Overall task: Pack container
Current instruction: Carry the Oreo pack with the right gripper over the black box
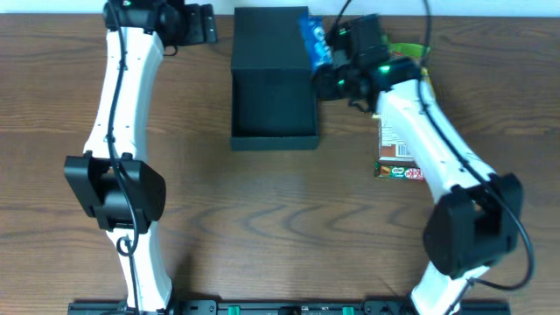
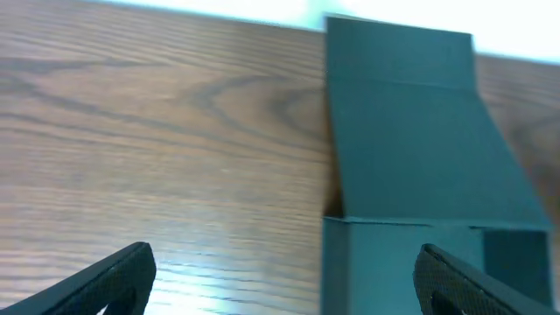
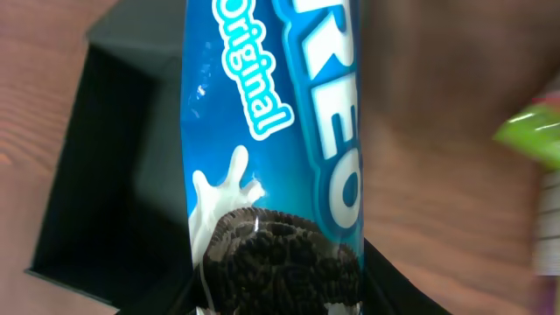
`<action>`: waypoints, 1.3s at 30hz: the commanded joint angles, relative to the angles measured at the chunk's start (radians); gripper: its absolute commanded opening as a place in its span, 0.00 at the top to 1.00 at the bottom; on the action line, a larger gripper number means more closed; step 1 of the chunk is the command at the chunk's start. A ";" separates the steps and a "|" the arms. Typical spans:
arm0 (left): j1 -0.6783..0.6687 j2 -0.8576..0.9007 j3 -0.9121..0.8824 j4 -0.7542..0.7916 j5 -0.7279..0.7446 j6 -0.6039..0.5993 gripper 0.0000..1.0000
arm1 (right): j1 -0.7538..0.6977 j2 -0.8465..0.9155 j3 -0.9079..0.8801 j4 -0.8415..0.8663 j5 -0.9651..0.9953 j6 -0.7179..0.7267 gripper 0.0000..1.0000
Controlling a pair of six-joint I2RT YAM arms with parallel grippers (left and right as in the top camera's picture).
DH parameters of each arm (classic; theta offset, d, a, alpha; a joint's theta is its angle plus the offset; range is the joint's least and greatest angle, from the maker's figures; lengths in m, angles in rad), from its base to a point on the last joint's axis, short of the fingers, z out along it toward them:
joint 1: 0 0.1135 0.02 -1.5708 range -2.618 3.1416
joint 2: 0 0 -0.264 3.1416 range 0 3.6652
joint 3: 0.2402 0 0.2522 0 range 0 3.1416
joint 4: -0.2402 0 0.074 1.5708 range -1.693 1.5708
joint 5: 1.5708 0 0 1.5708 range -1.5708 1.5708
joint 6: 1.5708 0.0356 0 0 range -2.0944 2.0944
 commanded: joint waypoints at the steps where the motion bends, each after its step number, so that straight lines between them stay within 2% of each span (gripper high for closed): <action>1: 0.029 0.024 0.006 -0.009 -0.018 0.014 0.05 | 0.060 0.035 -0.005 0.001 -0.005 0.111 0.87; 11: 0.072 0.024 0.006 -0.024 -0.018 0.014 0.05 | 0.124 0.078 -0.005 0.007 0.004 0.224 0.88; 13: 0.080 0.024 0.006 -0.024 -0.018 0.014 0.05 | 0.124 0.079 -0.005 0.022 0.011 0.211 0.85; 15: 0.091 0.024 0.006 -0.024 -0.013 0.014 0.05 | 0.124 0.079 -0.005 0.066 0.009 0.066 0.83; 19: 0.112 0.024 0.006 -0.024 0.021 0.014 0.04 | 0.129 0.080 -0.005 0.085 -0.123 -0.431 0.82; 22: 0.123 0.024 0.006 -0.027 0.021 0.014 0.05 | 0.129 0.080 -0.005 0.052 -0.138 -0.639 0.89; 28: 0.128 0.024 0.006 -0.042 0.020 0.014 0.05 | 0.117 0.091 -0.005 0.038 0.026 -0.854 0.93; 35: 0.128 0.024 0.006 -0.045 0.020 0.014 0.05 | 0.117 0.129 -0.005 0.090 0.126 -1.056 0.85; 39: 0.128 0.024 0.006 -0.051 0.020 0.014 0.05 | 0.115 0.159 -0.005 0.132 0.133 -1.071 0.84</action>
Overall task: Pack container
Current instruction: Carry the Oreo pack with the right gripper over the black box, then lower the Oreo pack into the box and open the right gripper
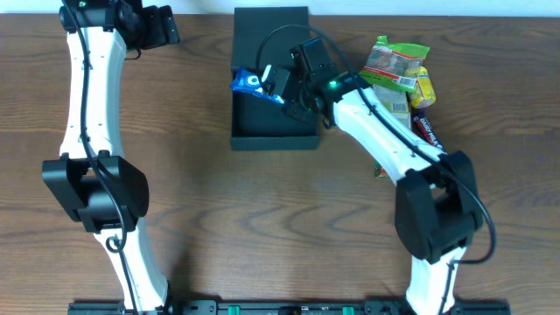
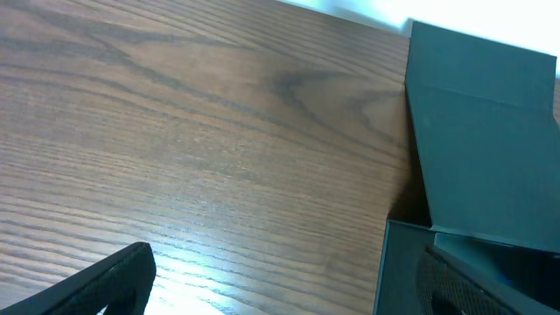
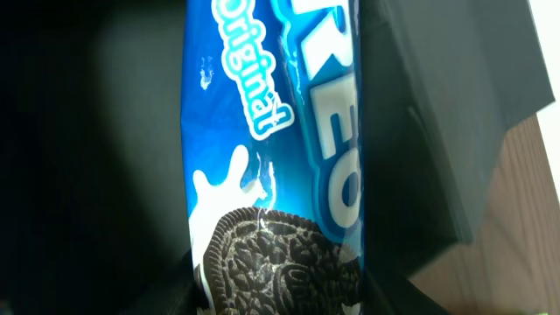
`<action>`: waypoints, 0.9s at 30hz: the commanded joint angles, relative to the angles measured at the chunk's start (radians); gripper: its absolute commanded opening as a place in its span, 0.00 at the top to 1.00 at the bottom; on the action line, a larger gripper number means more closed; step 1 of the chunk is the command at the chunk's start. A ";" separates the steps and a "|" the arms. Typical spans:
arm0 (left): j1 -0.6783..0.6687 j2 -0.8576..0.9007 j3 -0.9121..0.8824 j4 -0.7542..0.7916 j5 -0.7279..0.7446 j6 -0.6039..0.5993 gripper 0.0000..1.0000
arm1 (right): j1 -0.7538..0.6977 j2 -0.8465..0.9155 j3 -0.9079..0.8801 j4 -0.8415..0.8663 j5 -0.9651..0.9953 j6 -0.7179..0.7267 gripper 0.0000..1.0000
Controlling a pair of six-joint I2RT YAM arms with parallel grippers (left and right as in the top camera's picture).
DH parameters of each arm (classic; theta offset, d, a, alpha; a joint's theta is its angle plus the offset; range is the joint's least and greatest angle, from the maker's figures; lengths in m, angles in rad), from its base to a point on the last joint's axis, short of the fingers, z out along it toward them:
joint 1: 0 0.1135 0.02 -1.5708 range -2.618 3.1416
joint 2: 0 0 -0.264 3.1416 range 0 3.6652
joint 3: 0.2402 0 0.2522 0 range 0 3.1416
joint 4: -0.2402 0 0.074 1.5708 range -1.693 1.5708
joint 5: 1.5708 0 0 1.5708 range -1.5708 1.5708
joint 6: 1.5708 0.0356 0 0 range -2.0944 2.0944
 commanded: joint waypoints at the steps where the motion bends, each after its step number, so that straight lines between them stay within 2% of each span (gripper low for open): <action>1: 0.002 0.024 0.006 -0.006 0.000 0.008 0.04 | -0.003 0.029 0.000 0.036 0.029 -0.072 0.84; 8: 0.002 0.024 0.006 -0.006 0.000 0.007 0.05 | -0.001 0.035 0.000 0.101 0.017 -0.072 0.74; 10: 0.002 0.024 0.006 -0.006 0.000 0.007 0.05 | -0.002 0.037 0.000 0.105 0.017 -0.072 0.67; 12: 0.002 0.024 0.006 -0.006 0.000 0.007 0.05 | -0.003 0.043 0.000 0.105 0.018 -0.072 0.52; 15: 0.002 0.024 0.006 -0.006 0.000 0.007 0.05 | -0.003 0.044 0.000 0.109 0.018 -0.072 0.01; 18: 0.002 0.024 0.006 -0.006 0.000 0.007 0.04 | -0.002 0.043 0.000 0.140 0.047 -0.060 0.01; 23: 0.002 0.024 0.006 -0.008 0.000 0.007 0.05 | 0.003 0.040 0.002 0.234 0.206 0.054 0.01; 27: 0.002 0.024 0.006 -0.009 0.000 0.007 0.05 | 0.023 0.004 0.003 0.185 0.162 0.079 0.01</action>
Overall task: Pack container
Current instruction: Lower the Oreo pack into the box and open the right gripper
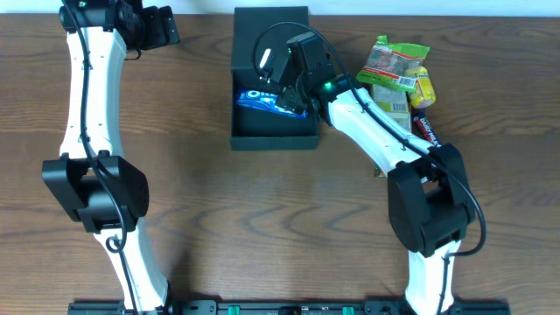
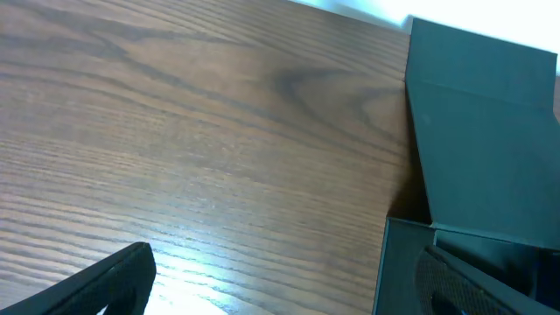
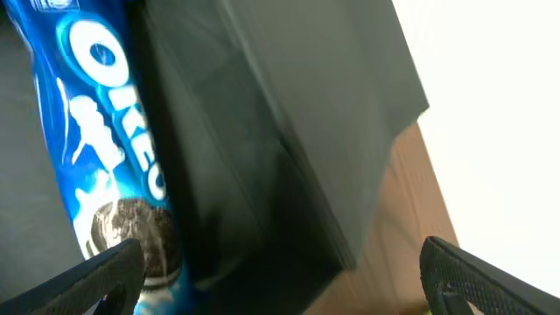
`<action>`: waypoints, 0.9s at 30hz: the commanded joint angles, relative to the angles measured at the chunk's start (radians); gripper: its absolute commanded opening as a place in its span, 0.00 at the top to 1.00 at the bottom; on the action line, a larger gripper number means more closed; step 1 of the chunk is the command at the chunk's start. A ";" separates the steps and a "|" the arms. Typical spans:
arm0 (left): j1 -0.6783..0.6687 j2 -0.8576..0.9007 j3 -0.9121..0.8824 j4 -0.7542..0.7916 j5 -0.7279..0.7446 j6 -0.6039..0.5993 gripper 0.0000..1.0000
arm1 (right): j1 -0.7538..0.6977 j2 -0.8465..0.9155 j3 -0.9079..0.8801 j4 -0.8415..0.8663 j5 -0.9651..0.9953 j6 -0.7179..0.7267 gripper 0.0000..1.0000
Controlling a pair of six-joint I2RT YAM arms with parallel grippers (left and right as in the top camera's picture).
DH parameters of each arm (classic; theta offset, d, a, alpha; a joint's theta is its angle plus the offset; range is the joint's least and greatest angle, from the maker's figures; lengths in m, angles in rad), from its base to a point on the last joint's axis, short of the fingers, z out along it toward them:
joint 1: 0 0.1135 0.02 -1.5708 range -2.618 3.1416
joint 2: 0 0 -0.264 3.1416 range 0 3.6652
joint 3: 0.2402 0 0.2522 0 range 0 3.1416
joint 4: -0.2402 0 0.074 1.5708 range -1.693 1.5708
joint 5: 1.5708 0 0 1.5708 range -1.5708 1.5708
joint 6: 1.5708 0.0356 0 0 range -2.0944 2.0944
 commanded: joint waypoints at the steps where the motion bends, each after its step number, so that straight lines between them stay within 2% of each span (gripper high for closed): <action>1: 0.002 0.024 0.006 -0.003 0.000 0.007 0.05 | 0.030 -0.045 0.005 -0.062 -0.053 0.062 0.03; 3: 0.002 0.024 0.006 -0.003 0.000 0.007 0.05 | 0.038 -0.057 0.005 -0.137 -0.168 0.067 0.24; 5: 0.002 0.024 0.006 -0.003 0.000 0.007 0.04 | 0.043 -0.060 0.005 -0.227 -0.322 0.067 0.64; 8: 0.002 0.024 0.006 -0.003 0.000 0.007 0.05 | 0.045 -0.050 0.001 -0.308 -0.450 0.078 0.89; 10: 0.002 0.024 0.006 -0.003 0.000 0.007 0.05 | 0.045 -0.037 0.000 -0.314 -0.448 0.113 0.97; 27: 0.002 0.024 0.006 -0.003 0.000 0.007 0.05 | 0.040 0.096 -0.001 -0.232 -0.182 0.111 0.99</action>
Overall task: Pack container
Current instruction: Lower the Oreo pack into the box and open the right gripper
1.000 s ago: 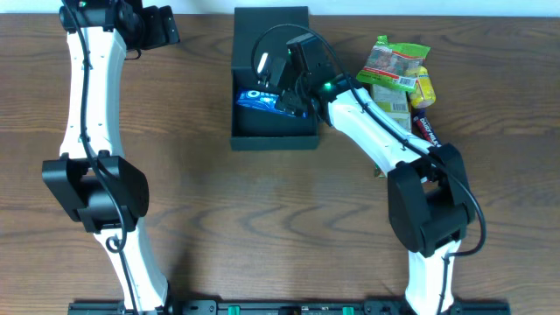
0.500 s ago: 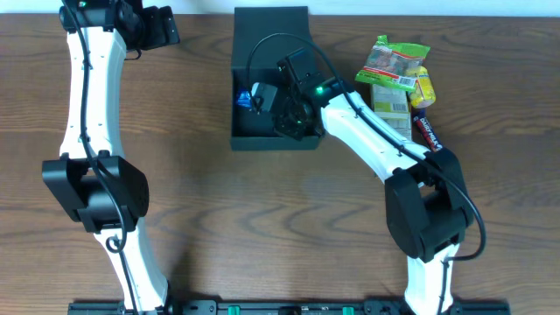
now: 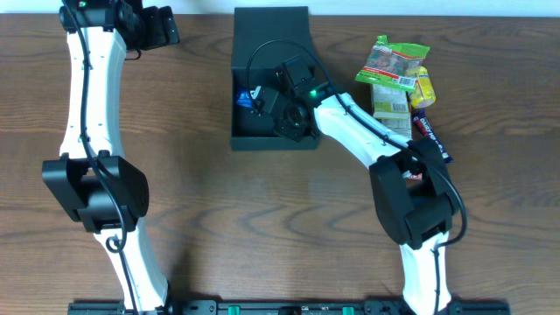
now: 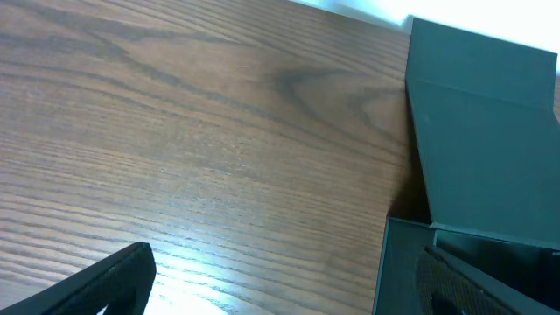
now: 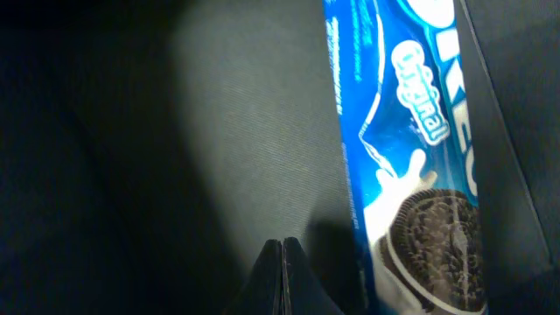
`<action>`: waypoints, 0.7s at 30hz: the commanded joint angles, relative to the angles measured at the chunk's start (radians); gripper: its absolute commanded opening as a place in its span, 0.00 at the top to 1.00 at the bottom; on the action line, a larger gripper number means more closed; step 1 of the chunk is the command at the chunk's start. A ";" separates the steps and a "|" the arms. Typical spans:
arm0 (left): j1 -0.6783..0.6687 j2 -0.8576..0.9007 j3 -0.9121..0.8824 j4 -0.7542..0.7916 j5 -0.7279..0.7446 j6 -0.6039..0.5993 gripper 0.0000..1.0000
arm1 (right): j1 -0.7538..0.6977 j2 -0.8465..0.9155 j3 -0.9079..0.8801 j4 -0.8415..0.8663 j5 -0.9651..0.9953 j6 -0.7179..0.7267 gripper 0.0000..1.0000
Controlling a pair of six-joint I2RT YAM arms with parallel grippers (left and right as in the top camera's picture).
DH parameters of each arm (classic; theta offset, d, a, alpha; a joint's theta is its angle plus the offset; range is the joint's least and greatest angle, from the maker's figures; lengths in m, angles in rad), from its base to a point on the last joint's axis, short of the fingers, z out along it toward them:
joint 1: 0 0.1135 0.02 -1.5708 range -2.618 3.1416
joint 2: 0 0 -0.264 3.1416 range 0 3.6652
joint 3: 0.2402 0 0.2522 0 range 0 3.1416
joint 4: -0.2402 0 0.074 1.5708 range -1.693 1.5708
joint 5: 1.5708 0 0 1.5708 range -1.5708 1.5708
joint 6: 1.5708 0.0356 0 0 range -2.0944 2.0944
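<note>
The black box (image 3: 273, 52) stands open at the back middle of the table. A blue Oreo pack (image 5: 411, 175) lies inside it, and only its left end (image 3: 245, 96) shows in the overhead view. My right gripper (image 5: 282, 267) is down in the box to the left of the pack, fingers pressed together with nothing between them; from above it (image 3: 278, 109) covers most of the pack. My left gripper (image 4: 284, 280) hovers open over bare wood left of the box (image 4: 477, 131), far back left (image 3: 159, 26).
A heap of snacks lies right of the box: a green bag (image 3: 392, 61), a yellow pack (image 3: 423, 87) and flat wrappers (image 3: 394, 105) under them. The table's back edge runs just behind the box.
My right gripper was open with the Oreo pack lying beside it in the box. Now it is shut on nothing and sits lower, over the box floor. The left arm has not moved.
My right gripper held the Oreo pack at the box's right back corner, then over the inside of the box. Then the pack lay in the box with the gripper open. Now the gripper is shut beside it. The left gripper shifted left early, then stayed.
</note>
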 commanded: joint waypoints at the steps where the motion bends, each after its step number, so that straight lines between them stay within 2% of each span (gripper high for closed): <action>1: 0.002 0.024 0.006 -0.003 0.000 0.007 0.05 | -0.001 0.018 -0.001 0.005 0.083 0.014 0.99; 8: 0.003 0.024 0.006 -0.002 0.000 0.007 0.04 | -0.006 0.029 -0.001 0.053 0.179 0.015 0.99; 16: 0.003 0.024 0.006 -0.006 0.000 0.007 0.04 | -0.006 0.030 -0.001 0.091 0.178 0.024 0.99; 18: 0.003 0.024 0.006 -0.025 0.000 0.007 0.00 | -0.006 0.031 -0.001 0.096 0.178 0.050 0.99; 19: 0.003 0.024 0.005 -0.038 0.000 0.007 0.10 | -0.006 0.032 -0.001 0.099 0.178 0.065 0.99; 21: -0.001 0.024 -0.006 -0.059 0.003 0.007 0.17 | -0.008 0.037 -0.001 0.113 0.179 0.092 0.99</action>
